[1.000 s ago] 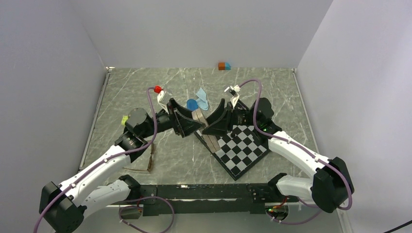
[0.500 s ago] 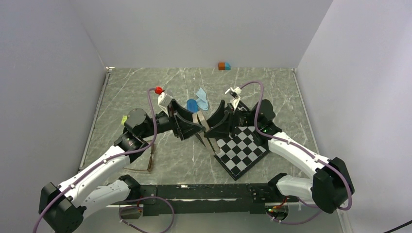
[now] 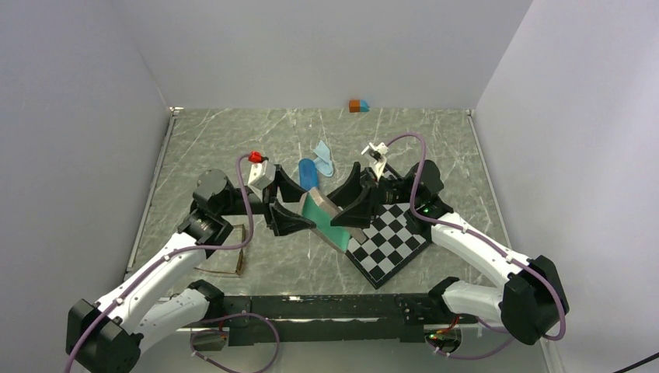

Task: Organize the sunglasses
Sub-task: Open the sunglasses case at the center of the board.

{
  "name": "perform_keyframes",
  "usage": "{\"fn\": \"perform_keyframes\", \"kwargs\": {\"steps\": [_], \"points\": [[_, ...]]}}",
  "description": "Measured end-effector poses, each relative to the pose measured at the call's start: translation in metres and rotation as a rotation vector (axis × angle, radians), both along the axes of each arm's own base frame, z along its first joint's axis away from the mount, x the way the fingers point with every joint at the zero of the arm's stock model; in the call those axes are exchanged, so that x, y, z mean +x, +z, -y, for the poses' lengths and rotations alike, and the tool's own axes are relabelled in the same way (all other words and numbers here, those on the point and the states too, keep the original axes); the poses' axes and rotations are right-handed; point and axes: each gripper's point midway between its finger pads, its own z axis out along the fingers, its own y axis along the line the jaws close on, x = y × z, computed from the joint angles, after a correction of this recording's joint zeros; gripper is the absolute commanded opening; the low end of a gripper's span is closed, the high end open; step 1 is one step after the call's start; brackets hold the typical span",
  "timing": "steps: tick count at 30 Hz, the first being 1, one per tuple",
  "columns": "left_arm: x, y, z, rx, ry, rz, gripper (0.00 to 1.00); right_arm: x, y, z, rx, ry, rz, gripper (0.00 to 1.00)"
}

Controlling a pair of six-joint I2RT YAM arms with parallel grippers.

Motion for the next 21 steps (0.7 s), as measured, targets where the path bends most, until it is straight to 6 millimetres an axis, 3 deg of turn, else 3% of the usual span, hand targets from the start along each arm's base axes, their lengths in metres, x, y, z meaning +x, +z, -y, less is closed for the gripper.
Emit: {"fn": "perform_keyframes", "kwargs": {"steps": [4,9,12,16,20,21], "points": [[-0.001,-0.009,-0.002,0.038,-0.051,0.052,0.11,-0.002,-0.002,0.001,-0.006,0.014,-0.001,0.00],[-0.003,-0.020,-0.005,0.094,-0.072,0.117,0.31,-0.004,-0.002,0.002,-0.009,0.026,-0.006,0.00],[0.000,-0.030,-0.009,0.133,-0.035,0.115,0.34,-0.004,-0.002,0.002,-0.008,0.027,-0.004,0.00],[0.026,-0.052,-0.019,0.199,0.130,0.048,0.20,-0.008,-0.002,0.002,0.000,0.043,0.039,0.00],[0.034,-0.064,-0.021,0.223,0.187,-0.031,0.00,-0.003,-0.008,-0.001,-0.013,0.023,0.067,0.00],[0.034,-0.066,-0.021,0.228,0.189,-0.047,0.00,-0.002,-0.010,-0.002,-0.019,0.019,0.070,0.00]]}}
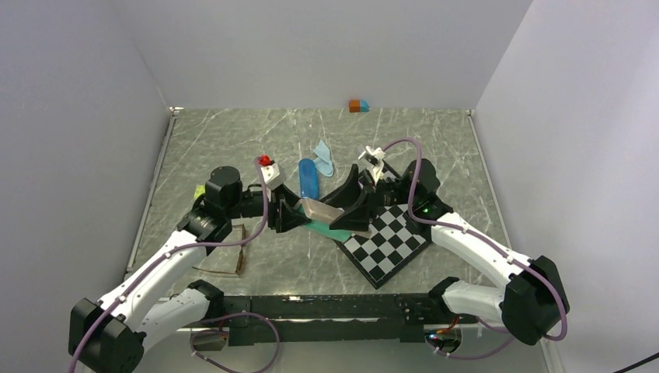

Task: Organize the sunglasses
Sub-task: Open the sunglasses case at the center of the board, then pass from the right arm to the left

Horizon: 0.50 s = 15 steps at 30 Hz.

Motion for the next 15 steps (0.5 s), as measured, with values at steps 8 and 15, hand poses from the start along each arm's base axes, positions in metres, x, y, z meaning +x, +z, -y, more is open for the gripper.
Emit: {"fn": "perform_keyframes", "kwargs": {"steps": [8,15], "points": [[0.003,-0.007,0.003,-0.023,0.028,-0.097,0.00,0.008,-0.010,-0.006,-0.087,-0.047,-0.012,0.32],[0.010,-0.014,0.000,-0.077,0.150,-0.251,0.00,0.029,-0.013,-0.016,-0.155,-0.144,-0.014,0.65]]}}
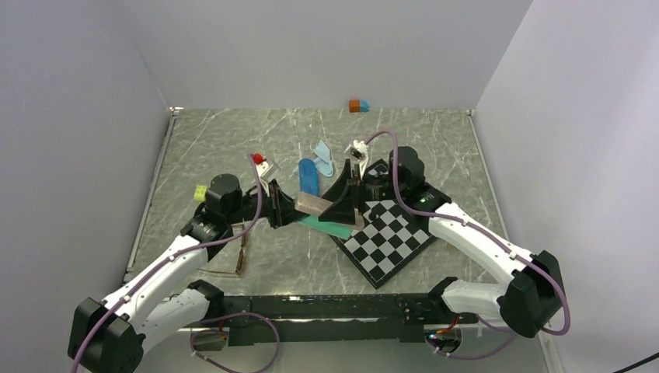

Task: Organize the sunglasses
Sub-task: Pass from the right arm to the left, then place the opened sunglasses case at the center of the board.

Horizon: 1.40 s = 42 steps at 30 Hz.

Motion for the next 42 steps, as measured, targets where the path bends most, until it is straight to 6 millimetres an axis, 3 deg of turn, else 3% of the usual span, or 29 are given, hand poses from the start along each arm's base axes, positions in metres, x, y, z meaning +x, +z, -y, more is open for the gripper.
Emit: {"fn": "perform_keyframes", "kwargs": {"steps": [3,4,9,13,18,22,27,31,42], "points": [[-0.004,-0.010,-0.003,-0.031,0.038,-0.062,0.00,0.001,-0.008,-0.003,-0.021,0.004,-0.031,0.98],[-0.006,-0.017,-0.006,-0.034,0.068,-0.098,0.00,0.000,-0.012,-0.005,-0.032,0.011,-0.049,0.99],[0.000,-0.044,-0.024,-0.003,0.229,-0.227,0.00,0.010,-0.013,-0.007,-0.053,-0.034,-0.073,1.00],[0.004,-0.065,-0.040,0.036,0.355,-0.312,0.00,0.030,-0.007,-0.006,-0.070,-0.155,-0.042,1.00],[-0.011,-0.101,-0.057,0.088,0.432,-0.418,0.00,0.056,0.000,0.018,-0.097,-0.414,0.036,1.00],[-0.031,-0.135,-0.068,0.137,0.458,-0.516,0.00,0.058,0.009,0.043,-0.074,-0.539,0.107,1.00],[-0.043,-0.167,-0.081,0.161,0.542,-0.623,0.00,0.058,0.003,0.054,-0.080,-0.594,0.121,1.00],[-0.037,-0.168,-0.086,0.135,0.606,-0.627,0.00,0.059,-0.009,0.055,-0.107,-0.604,0.104,1.00],[-0.006,-0.173,-0.112,0.096,0.765,-0.658,0.00,0.059,-0.015,0.056,-0.120,-0.602,0.094,1.00]]}}
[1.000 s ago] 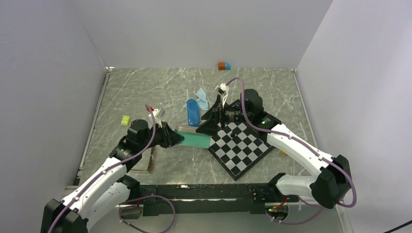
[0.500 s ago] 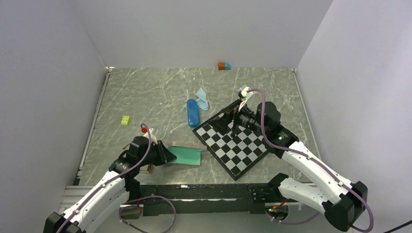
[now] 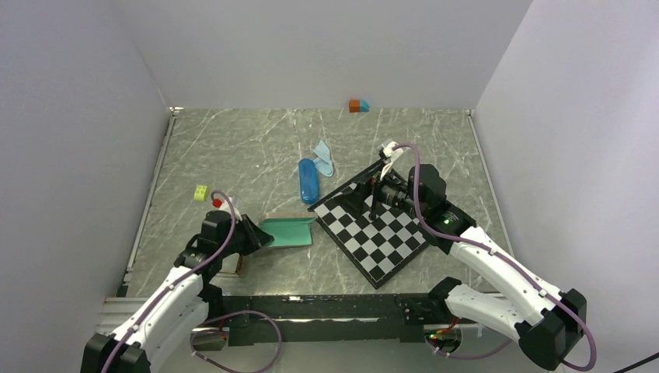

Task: Organize the sunglasses
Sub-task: Place the opened sunglasses case at the center of the board.

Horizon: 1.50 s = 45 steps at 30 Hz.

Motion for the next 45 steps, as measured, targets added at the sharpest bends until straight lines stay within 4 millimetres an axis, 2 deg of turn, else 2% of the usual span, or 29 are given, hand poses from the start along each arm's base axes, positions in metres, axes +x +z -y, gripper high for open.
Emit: {"fn": "perform_keyframes", "kwargs": {"steps": [1,4,5,8,11,19,23,26,29,33,38,40,42,45], "points": [[0.001,0.000,0.000,0.004,-0.009,-0.004,0.00,0.000,0.000,0.000,-0.001,0.000,-0.001,1.00],[0.005,0.003,0.002,0.028,-0.042,-0.006,0.22,0.000,-0.002,-0.001,-0.008,0.005,0.000,1.00],[0.007,0.004,0.002,0.036,-0.054,-0.007,0.25,0.001,-0.003,-0.001,-0.010,0.006,-0.002,1.00],[0.011,0.004,0.003,0.061,-0.074,-0.013,0.17,0.002,-0.007,-0.002,-0.018,0.010,-0.009,1.00],[0.013,0.000,0.002,0.073,-0.078,-0.028,0.00,0.002,-0.009,-0.003,-0.025,0.012,-0.012,1.00],[0.033,0.001,0.007,0.053,-0.057,-0.006,0.00,0.001,-0.009,-0.003,-0.025,0.022,-0.011,1.00],[0.047,0.001,0.000,0.036,-0.010,0.009,0.00,-0.002,-0.006,-0.003,-0.018,0.028,-0.004,1.00],[0.054,-0.002,-0.004,0.039,0.006,0.002,0.08,-0.004,-0.004,-0.001,-0.011,0.028,0.005,1.00],[0.061,0.001,-0.002,0.047,-0.017,-0.013,0.28,-0.005,-0.002,0.000,-0.008,0.028,0.009,1.00],[0.065,-0.004,-0.006,0.086,-0.021,-0.026,0.40,-0.006,-0.004,0.000,-0.010,0.028,0.007,1.00],[0.057,-0.024,-0.028,0.189,0.050,-0.104,0.45,-0.006,-0.005,0.000,-0.011,0.029,0.005,1.00],[0.056,-0.026,-0.034,0.217,0.069,-0.127,0.48,-0.006,-0.005,0.000,-0.011,0.030,0.005,1.00],[0.057,-0.026,-0.040,0.251,0.085,-0.135,0.56,-0.006,-0.006,-0.001,-0.011,0.033,0.003,1.00],[0.053,-0.031,-0.051,0.303,0.116,-0.163,0.61,-0.006,-0.006,-0.001,-0.011,0.033,0.002,1.00]]}}
